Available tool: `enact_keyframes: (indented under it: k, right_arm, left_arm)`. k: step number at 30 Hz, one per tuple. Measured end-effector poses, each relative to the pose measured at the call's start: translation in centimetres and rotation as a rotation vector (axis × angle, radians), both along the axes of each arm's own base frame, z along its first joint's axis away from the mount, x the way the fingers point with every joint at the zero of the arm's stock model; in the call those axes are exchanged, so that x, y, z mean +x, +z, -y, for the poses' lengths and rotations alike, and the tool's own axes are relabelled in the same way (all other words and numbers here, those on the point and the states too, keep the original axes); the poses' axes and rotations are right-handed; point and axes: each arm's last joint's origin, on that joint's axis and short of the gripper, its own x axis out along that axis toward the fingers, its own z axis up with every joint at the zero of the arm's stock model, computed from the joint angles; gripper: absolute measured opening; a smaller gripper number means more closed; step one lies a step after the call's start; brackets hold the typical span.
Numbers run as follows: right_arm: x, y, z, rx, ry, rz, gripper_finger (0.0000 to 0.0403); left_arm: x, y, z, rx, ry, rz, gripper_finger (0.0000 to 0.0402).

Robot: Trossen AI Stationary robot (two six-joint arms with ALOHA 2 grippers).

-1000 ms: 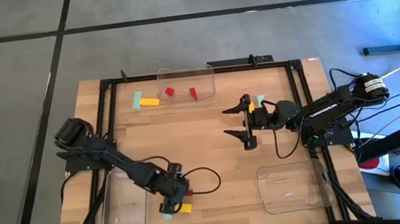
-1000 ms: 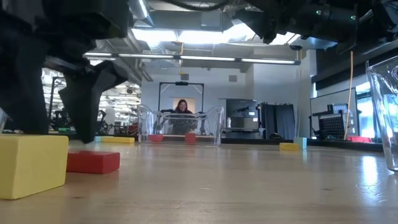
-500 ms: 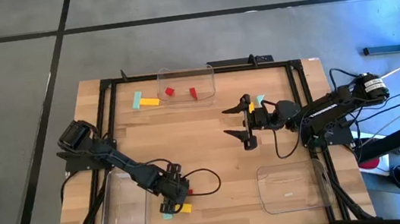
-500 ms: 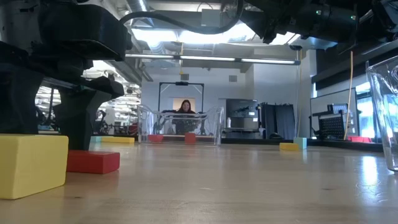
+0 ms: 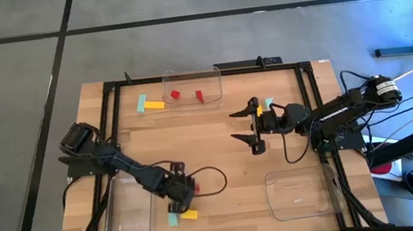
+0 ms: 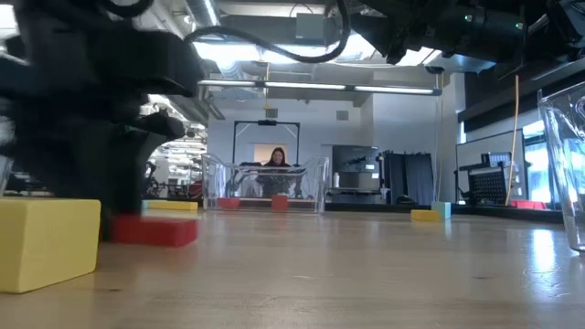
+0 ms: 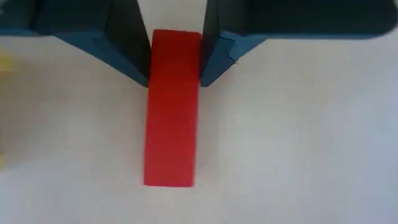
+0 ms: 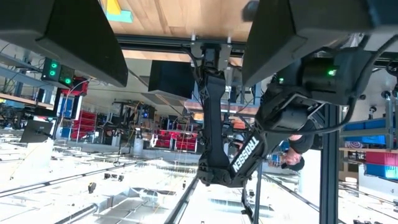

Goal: Sort & place blocks by color
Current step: Put the red block into the top transparent bin

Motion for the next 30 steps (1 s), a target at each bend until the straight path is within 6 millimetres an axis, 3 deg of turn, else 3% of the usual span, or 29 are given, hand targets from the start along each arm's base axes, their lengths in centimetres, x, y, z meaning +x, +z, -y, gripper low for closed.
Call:
enact_keyframes:
  k: [2,9,13,17,25,30]
  right_arm:
    - [0.0,0.0,0.0,0.000,0.000,0.000,0.0319]
    - [0.0,-0.1,0.0,0.000,0.001,-0.009,0.0319]
    - [0.0,-0.1,0.0,-0.001,0.000,-0.014,0.0319]
    - [0.0,-0.2,0.0,-0.002,0.000,-0.016,0.0319]
    - [0.1,-0.2,0.1,-0.002,-0.012,-0.021,0.0319]
    - [0.1,-0.3,0.2,-0.024,-0.034,-0.033,0.0319]
  left_arm:
    - [-0.1,0.7,-0.7,0.056,0.023,0.027,0.0090]
    - [-1.0,5.7,-3.8,0.261,0.066,0.180,0.0089]
    - [-2.0,8.9,-6.7,0.335,0.125,0.323,0.0089]
    - [-3.1,10.9,-9.9,0.287,0.151,0.558,0.0089]
    - [-5.3,10.3,-16.4,0.076,0.129,1.084,0.0089]
    - [-6.2,9.3,-17.7,-0.062,0.099,1.190,0.0089]
